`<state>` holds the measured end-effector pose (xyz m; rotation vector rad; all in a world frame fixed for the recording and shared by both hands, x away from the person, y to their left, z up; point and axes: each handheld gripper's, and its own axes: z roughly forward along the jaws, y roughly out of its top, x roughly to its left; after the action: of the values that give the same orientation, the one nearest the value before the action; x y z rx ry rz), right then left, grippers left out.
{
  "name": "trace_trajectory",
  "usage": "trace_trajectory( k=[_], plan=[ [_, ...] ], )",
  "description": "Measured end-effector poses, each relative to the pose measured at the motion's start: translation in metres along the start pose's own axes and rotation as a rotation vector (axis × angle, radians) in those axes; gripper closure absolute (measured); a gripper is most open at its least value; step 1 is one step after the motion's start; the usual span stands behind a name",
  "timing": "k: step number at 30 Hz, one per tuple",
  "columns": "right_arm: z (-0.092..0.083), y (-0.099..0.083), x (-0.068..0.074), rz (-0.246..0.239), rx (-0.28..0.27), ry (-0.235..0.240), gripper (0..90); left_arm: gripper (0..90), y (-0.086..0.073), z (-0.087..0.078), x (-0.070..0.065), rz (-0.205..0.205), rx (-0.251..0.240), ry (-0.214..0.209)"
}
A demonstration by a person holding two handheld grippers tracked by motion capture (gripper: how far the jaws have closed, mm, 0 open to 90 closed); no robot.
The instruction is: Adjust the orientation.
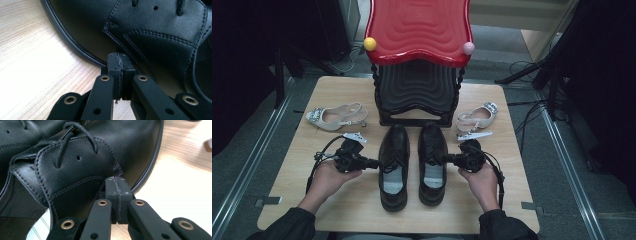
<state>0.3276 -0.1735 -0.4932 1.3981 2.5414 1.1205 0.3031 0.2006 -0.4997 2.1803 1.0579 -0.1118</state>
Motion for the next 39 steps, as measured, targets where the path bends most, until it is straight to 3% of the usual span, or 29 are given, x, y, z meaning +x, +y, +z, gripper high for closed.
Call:
trace_trajectory(
  k=[11, 16, 18, 26, 34, 39],
  plan=[
    [0.01, 0.006, 0.013, -0.044, 0.017, 0.026, 90.0, 90.0, -0.003, 0.001, -0.004, -0.013, -0.014, 0.005],
    [0.01, 0.006, 0.012, -0.035, 0.018, 0.036, 90.0, 90.0, -0.003, 0.006, -0.01, -0.022, -0.007, -0.039],
    [0.01, 0.006, 0.011, -0.03, 0.014, 0.03, 90.0, 90.0, -0.003, 0.008, -0.015, 0.002, 0.002, -0.029],
    [0.008, 0.007, 0.009, -0.012, 0.005, 0.033, 89.8, 90.0, -0.005, 0.009, -0.017, -0.024, -0.002, -0.047],
    [-0.001, 0.01, 0.002, 0.032, -0.043, 0.03, 88.7, 90.0, -0.005, 0.019, -0.038, 0.011, 0.005, -0.067],
    [-0.007, 0.009, -0.004, 0.047, -0.076, 0.022, 80.8, 90.0, -0.005, 0.022, -0.043, 0.041, 0.018, -0.08]
  ],
)
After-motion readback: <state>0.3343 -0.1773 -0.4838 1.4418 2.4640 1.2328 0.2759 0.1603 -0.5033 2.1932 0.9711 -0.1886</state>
